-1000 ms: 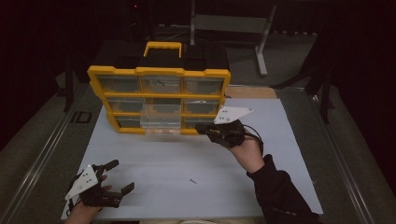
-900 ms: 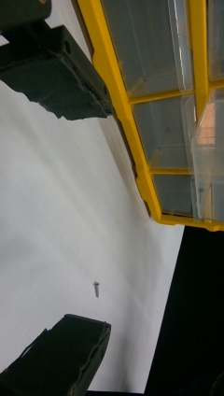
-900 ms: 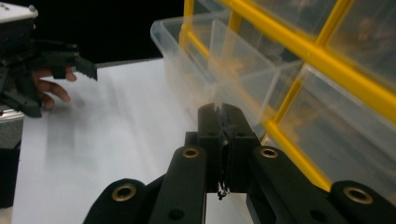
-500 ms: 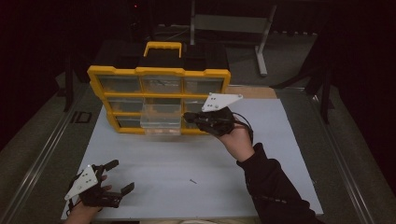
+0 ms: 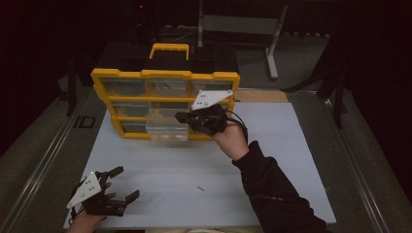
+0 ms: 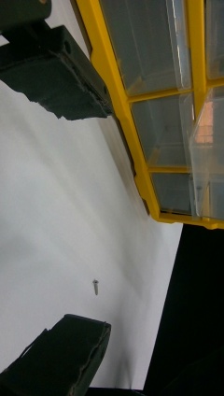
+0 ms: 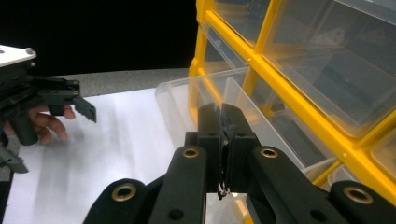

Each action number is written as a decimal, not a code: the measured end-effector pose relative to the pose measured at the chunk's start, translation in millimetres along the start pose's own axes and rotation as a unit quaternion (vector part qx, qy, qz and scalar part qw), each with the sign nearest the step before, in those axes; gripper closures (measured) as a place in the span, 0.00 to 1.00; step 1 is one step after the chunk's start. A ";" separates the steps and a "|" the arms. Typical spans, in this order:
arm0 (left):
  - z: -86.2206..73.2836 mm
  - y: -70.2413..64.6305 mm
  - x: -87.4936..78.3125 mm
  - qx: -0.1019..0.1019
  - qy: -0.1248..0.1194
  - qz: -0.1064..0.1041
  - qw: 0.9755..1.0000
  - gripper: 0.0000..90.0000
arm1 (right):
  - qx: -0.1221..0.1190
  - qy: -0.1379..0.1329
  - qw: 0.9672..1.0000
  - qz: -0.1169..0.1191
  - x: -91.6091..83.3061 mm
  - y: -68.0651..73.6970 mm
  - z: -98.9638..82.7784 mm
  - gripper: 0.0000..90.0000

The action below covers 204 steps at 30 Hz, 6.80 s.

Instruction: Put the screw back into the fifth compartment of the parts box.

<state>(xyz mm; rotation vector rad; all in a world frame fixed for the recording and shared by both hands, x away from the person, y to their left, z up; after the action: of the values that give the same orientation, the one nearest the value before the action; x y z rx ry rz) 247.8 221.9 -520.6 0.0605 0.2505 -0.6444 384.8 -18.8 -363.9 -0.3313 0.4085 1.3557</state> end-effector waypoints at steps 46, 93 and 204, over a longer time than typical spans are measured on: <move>-0.6 -0.2 0.9 -0.003 0.003 -0.002 1.000 0.01 | 0.044 -0.015 0.999 -0.005 -1.0 -8.2 0.8 0.54; -0.2 -0.7 1.0 -0.003 0.002 -0.003 1.000 0.01 | 0.116 0.027 0.992 0.034 3.4 61.2 -138.2 0.34; -0.7 -1.0 1.2 -0.001 0.004 -0.003 1.000 0.01 | 0.031 0.011 0.999 -0.006 -43.0 28.5 -65.9 0.98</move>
<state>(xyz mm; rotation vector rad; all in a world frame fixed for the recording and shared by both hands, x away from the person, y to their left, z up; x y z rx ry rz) 248.0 220.4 -521.6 0.0608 0.2591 -0.6497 343.8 -81.0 -402.0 -0.2985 0.4648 1.3251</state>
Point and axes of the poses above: each handheld gripper's, and its own axes: x roughly forward along the jaws, z roughly out of its top, y roughly to its left, the point moved 6 cm from there along x, roughly forward along the jaws, and after that the axes turned 12 degrees about z, right-handed, at the moved point
